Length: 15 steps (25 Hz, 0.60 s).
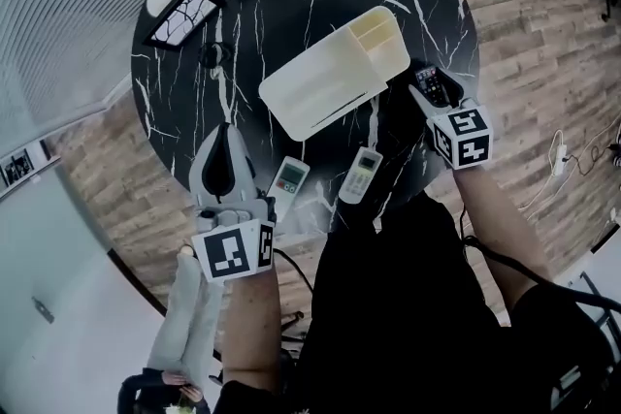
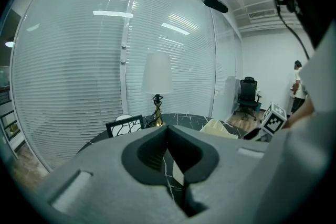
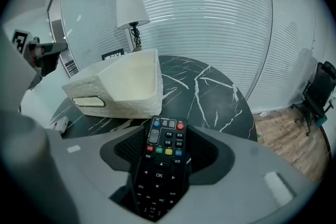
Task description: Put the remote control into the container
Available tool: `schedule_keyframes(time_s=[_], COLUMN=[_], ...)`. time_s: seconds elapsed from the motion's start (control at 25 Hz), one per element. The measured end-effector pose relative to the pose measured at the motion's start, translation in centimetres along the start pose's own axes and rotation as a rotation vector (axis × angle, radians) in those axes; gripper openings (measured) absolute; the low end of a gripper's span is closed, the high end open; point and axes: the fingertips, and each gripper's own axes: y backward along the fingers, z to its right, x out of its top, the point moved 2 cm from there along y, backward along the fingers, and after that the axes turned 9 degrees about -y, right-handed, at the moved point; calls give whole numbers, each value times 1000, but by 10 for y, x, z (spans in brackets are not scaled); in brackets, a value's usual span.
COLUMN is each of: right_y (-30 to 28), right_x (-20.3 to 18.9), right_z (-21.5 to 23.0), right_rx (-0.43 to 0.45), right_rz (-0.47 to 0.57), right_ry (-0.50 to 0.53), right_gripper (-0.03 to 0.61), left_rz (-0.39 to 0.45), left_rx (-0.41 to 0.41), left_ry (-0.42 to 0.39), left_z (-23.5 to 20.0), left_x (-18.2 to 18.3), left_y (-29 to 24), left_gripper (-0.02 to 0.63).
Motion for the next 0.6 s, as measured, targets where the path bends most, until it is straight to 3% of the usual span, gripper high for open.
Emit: schedule_keyframes(time_s=[0.6], right_y=[84], right_x=[55], right_z=[-34], right_rx=[120], right_rz=[219], right_ry=[43], right_gripper=[245], left_rz=[135], left_rx=[15], left_ry=[-20], left_z=[11], left_x=[68], left_y=[30], left_gripper=[2])
